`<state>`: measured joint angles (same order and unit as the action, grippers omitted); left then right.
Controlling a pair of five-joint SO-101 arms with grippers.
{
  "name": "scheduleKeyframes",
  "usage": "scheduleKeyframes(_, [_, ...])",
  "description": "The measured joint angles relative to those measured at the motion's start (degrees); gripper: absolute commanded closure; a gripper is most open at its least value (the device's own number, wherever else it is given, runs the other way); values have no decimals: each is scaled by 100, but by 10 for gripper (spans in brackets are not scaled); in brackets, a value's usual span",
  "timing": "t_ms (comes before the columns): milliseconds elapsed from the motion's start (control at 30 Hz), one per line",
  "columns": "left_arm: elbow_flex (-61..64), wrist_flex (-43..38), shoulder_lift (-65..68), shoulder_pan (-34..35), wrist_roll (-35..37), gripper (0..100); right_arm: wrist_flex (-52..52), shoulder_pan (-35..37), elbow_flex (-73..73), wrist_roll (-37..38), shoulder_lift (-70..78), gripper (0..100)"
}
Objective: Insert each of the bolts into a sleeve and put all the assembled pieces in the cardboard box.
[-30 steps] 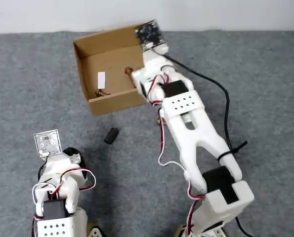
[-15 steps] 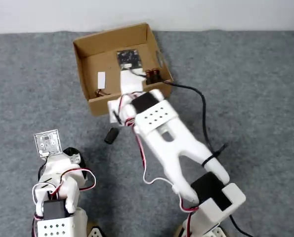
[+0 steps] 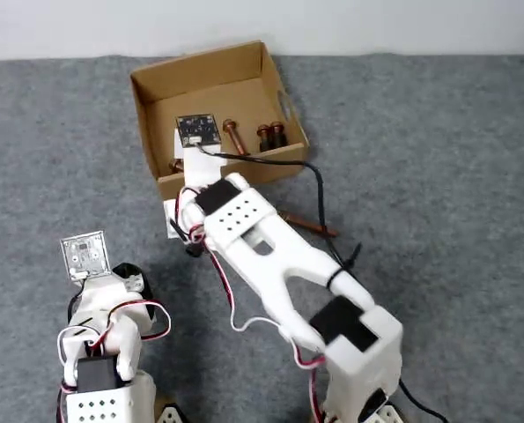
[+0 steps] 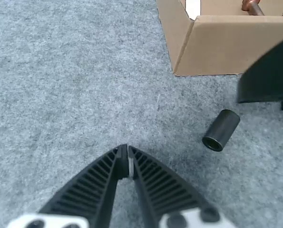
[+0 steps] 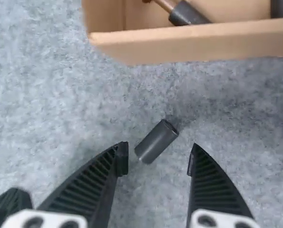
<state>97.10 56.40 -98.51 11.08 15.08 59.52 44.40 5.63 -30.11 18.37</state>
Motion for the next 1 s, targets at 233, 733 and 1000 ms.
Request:
scheduleKeyframes(233, [0, 0, 0, 0, 0, 994, 0, 26, 563, -185, 923, 801])
scheduleKeyframes(733, [0, 0, 0, 0, 0, 994, 185, 220, 703, -475, 1635, 929])
scheduleKeyframes(1000, [0, 0, 0, 0, 0, 994, 281, -123, 756, -492, 1714, 991])
